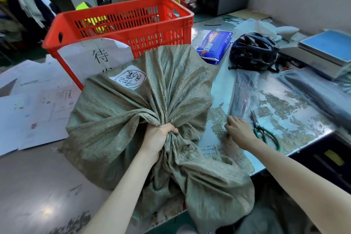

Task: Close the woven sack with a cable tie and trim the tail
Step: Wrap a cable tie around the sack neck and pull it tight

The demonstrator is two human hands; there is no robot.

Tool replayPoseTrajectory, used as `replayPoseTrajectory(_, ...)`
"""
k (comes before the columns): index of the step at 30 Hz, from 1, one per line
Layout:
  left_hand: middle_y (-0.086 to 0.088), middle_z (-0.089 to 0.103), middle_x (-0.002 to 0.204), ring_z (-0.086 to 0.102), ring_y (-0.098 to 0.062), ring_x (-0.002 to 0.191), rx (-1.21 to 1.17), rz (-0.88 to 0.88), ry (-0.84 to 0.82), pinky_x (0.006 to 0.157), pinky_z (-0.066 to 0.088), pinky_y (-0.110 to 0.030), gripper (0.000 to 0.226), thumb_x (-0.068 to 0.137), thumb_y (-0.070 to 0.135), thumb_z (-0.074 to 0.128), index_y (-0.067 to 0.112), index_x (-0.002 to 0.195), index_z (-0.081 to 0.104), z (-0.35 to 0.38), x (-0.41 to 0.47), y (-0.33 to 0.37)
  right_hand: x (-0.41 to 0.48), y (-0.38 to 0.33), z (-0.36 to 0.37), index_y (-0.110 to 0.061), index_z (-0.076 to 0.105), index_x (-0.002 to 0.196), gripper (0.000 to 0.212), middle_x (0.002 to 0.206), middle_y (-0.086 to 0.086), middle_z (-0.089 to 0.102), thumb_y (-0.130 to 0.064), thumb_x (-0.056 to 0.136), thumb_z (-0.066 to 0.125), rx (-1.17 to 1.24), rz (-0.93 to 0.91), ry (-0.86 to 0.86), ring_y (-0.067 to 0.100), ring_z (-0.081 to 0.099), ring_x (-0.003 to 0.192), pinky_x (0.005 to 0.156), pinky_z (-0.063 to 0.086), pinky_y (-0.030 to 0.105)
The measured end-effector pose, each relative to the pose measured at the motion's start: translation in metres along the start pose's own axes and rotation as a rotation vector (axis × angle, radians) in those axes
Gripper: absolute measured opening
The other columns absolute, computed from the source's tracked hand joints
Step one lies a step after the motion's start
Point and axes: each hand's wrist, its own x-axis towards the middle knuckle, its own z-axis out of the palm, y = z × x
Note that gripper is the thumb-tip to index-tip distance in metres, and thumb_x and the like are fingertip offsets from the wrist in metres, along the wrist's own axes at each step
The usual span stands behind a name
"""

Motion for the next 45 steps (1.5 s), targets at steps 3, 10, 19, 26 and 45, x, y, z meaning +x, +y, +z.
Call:
replayPoseTrajectory(3, -0.006, 0.066, 0.076, 0.061, -0.020, 0.078, -0.001, -0.024, 0.006, 0.076, 0.047, -0.030, 0.013, 0.051, 0.012, 0.064, 0.007, 0.063, 0.063, -0.001, 0.002, -0.002, -0.001, 0.001, -0.004, -0.009, 0.066, 0.068, 0.018, 0.094, 0.010, 0.058, 0.004, 0.060, 0.074, -0.034, -0.034, 0.076, 0.029, 0.053, 0.083, 0.065, 0.044, 0.035)
replayPoseTrajectory(10, -0.006, 0.066, 0.076, 0.060, -0.022, 0.079, -0.017, -0.052, 0.001, 0.078, 0.046, -0.035, 0.013, 0.054, 0.016, 0.064, 0.007, 0.063, 0.064, -0.002, 0.005, -0.005, -0.008, -0.010, -0.018, -0.014, 0.071, 0.077, 0.031, 0.078, 0.002, 0.074, 0.007, 0.054, 0.076, 0.098, -0.169, 0.293, 0.027, 0.066, 0.096, 0.080, 0.038, 0.035)
replayPoseTrajectory(19, 0.004, 0.067, 0.064, 0.061, -0.019, 0.071, -0.054, -0.078, -0.080, 0.075, 0.045, -0.028, 0.007, 0.064, 0.019, 0.070, 0.014, 0.060, 0.067, -0.005, -0.003, -0.003, -0.031, -0.065, -0.104, -0.013, 0.051, 0.102, 0.046, 0.071, 0.010, 0.056, 0.021, 0.073, 0.044, 0.477, -0.420, 0.703, 0.019, 0.033, 0.051, 0.045, 0.034, 0.029)
replayPoseTrajectory(26, -0.003, 0.076, 0.092, 0.071, -0.016, 0.087, -0.101, -0.041, -0.078, 0.083, 0.053, -0.031, 0.013, 0.081, 0.009, 0.065, 0.011, 0.085, 0.077, -0.005, -0.012, 0.005, -0.037, -0.099, -0.147, -0.015, 0.057, 0.112, 0.033, 0.066, 0.005, 0.048, 0.005, 0.091, 0.042, 0.639, -0.539, 0.675, 0.016, 0.030, 0.046, 0.037, 0.023, 0.024)
replayPoseTrajectory(45, -0.008, 0.073, 0.112, 0.068, -0.024, 0.105, -0.207, -0.076, -0.101, 0.096, 0.050, -0.037, 0.035, 0.079, 0.007, 0.069, 0.007, 0.114, 0.068, -0.009, -0.014, 0.009, -0.030, -0.068, -0.158, -0.006, 0.057, 0.105, 0.024, 0.064, -0.006, 0.048, -0.009, 0.100, 0.034, 0.791, -0.146, -0.167, 0.015, 0.043, 0.053, 0.054, 0.036, 0.024)
